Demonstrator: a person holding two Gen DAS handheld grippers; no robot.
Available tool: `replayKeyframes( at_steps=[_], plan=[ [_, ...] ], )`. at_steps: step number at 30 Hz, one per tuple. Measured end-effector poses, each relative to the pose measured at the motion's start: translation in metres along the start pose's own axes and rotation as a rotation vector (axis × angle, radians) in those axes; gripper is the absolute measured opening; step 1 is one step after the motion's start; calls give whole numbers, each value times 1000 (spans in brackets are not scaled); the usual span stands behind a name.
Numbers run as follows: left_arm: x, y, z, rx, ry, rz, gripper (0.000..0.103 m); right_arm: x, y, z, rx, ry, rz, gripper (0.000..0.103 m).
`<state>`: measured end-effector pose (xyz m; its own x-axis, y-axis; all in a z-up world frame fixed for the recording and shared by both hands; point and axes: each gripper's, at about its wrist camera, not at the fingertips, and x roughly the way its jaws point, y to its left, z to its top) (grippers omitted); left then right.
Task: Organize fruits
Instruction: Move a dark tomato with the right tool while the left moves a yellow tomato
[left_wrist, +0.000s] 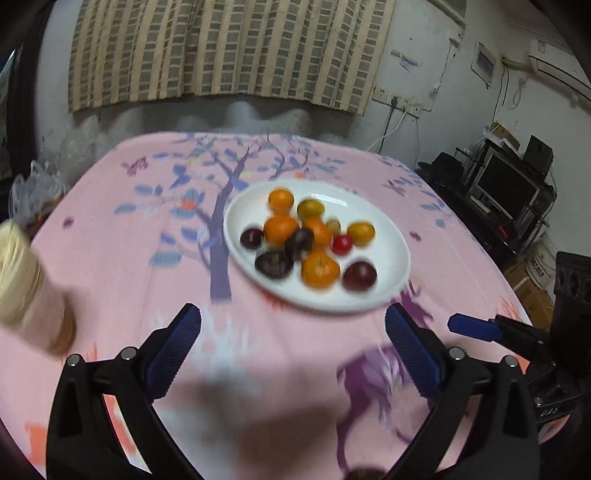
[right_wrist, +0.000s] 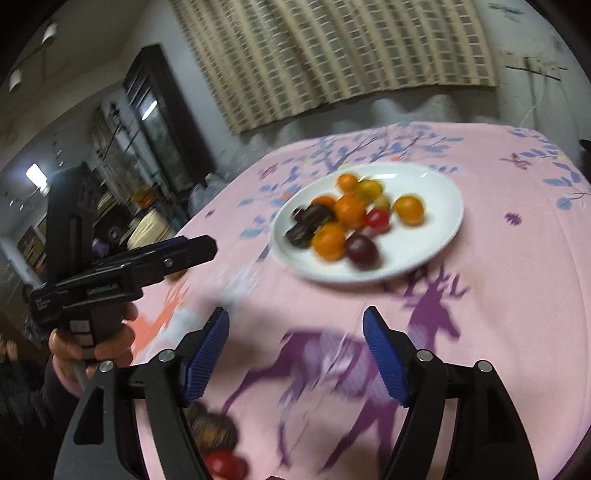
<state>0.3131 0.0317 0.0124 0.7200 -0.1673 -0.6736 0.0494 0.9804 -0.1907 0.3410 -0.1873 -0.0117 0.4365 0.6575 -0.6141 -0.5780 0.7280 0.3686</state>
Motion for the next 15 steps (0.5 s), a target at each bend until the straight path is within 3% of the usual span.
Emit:
replayKeyframes(
  at_steps=[3, 5, 7, 9, 11, 15],
  plan=[
    [-22, 4, -41, 5, -14, -3, 98, -10, 20, -29, -63, 73, 61, 77],
    [-31, 11, -67, -21, -13, 43, 98, -13, 26, -47, -82, 105, 61, 77],
    [-42, 15, -83, -28, -31, 11, 98, -12, 31, -61, -101, 165, 36, 77],
    [-50, 16, -88, -15, -53, 62, 98, -11, 37, -73, -116, 231, 41, 77],
    [-59, 15, -89, -4, -94, 61, 98, -12, 42, -81, -136, 263, 54, 76],
    [-57, 18, -88, -18, -84, 67, 98, -14, 57, -93, -227, 284, 65, 76]
  ],
)
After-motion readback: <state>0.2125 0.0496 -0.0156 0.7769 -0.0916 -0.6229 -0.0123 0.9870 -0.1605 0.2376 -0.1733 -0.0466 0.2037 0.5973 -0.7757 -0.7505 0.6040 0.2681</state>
